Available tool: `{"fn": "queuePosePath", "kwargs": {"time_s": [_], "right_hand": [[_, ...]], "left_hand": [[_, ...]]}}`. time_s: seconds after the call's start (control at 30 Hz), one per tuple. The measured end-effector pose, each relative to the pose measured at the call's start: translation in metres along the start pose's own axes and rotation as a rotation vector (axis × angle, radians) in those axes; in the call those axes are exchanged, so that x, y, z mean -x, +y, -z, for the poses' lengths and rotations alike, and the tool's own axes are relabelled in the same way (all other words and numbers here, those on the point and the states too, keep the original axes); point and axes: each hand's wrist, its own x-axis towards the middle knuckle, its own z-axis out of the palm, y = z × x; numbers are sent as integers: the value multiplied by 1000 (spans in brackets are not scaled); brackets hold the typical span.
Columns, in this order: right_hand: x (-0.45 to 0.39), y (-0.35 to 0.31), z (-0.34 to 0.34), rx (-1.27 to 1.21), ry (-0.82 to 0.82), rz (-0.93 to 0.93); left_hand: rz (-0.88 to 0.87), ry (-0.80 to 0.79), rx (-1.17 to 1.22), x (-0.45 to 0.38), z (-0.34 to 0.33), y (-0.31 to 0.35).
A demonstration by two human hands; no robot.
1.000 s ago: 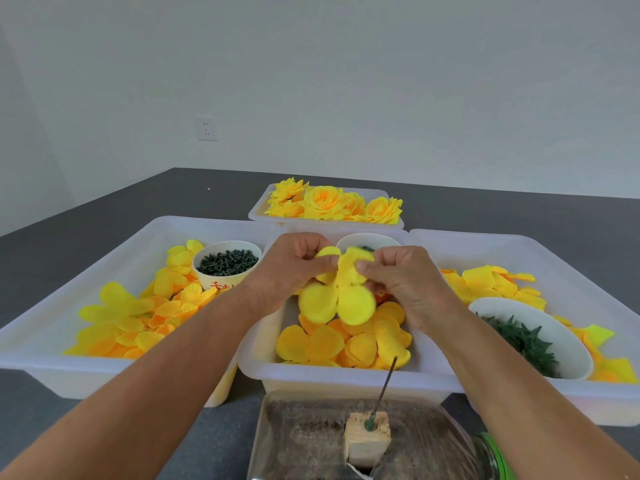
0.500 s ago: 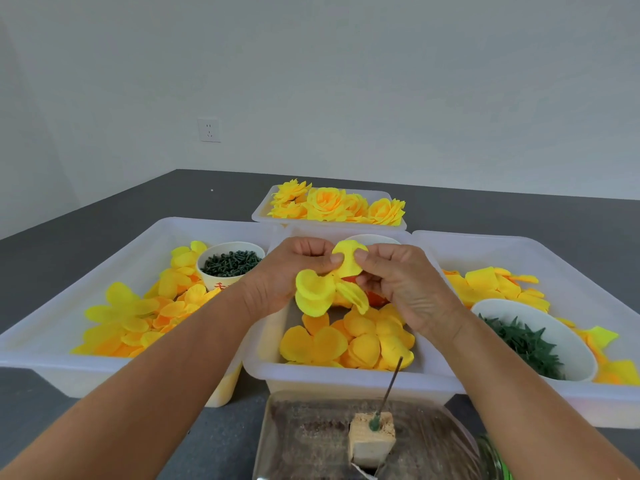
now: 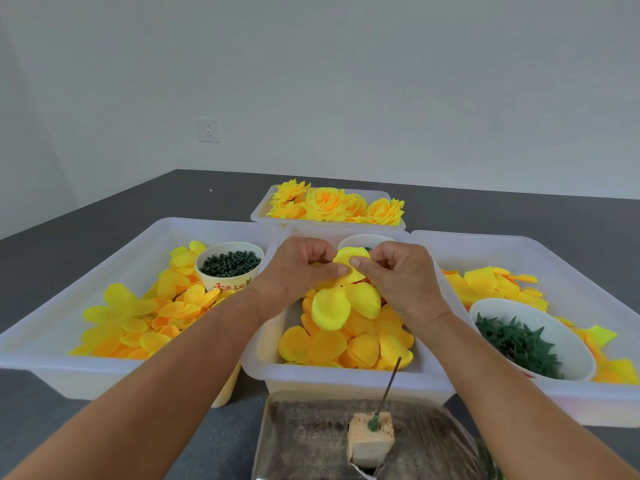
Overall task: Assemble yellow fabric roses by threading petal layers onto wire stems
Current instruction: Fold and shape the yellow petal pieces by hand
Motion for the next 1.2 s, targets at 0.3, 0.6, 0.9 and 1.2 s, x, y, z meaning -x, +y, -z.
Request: {"fn": "queuePosePath", "kwargs": {"time_s": [0.3,0.6,0.9,1.2], "right_hand": [[1,-3,4,-287,-247,-439],[2,-5,5,-334,-180,-308],[-2,0,6,-373,-54,-396],[-1,-2,4,-314,-19,-329]], "left_hand": [[-25,192,243,0,7,6],[104,94,169,0,5,1],[186,9,199,3,3,6],[88,60,56,3,1,9]]}}
